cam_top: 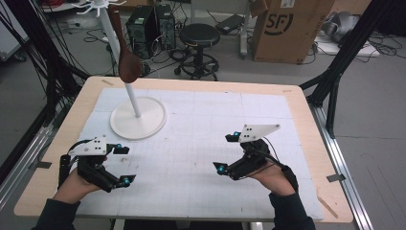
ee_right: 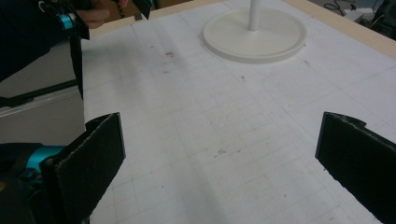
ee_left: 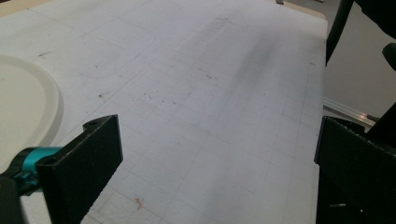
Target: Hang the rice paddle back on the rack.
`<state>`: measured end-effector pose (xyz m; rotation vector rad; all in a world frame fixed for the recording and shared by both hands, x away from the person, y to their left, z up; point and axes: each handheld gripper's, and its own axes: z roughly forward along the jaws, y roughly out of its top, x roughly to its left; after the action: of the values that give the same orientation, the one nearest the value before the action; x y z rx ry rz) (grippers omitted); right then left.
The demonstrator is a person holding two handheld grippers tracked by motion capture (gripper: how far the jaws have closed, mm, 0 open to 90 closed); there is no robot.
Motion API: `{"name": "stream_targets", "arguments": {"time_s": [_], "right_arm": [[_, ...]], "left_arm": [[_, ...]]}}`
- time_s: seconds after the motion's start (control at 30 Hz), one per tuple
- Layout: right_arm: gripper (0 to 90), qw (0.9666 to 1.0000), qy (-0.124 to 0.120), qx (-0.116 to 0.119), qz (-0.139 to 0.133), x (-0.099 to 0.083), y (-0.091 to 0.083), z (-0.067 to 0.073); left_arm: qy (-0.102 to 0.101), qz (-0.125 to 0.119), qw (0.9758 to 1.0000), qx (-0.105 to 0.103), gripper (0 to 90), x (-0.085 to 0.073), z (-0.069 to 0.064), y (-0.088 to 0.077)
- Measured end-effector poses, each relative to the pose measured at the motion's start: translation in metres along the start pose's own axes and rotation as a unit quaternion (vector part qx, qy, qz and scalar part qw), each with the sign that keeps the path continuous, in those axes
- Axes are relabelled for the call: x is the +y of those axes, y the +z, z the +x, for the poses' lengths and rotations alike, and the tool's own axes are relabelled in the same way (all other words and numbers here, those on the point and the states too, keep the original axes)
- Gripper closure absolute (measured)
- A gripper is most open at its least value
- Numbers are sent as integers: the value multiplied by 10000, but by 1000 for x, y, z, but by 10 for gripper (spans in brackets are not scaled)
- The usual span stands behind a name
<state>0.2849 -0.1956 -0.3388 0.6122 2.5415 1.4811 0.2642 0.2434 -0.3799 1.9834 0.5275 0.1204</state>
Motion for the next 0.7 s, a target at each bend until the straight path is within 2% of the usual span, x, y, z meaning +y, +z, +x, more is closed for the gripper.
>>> {"name": "stream_targets", "arguments": {"time_s": [0.1,0.7], "right_arm": [[3,10000,10,-2,36,-6,-1,-1],[3,9998,162,67,-73,-42,-5,-3]], "left_arm": [[16,-80,9999,-62,16,0,1,-1],[42,-155,9999,54,16,-3,3,-4]]}}
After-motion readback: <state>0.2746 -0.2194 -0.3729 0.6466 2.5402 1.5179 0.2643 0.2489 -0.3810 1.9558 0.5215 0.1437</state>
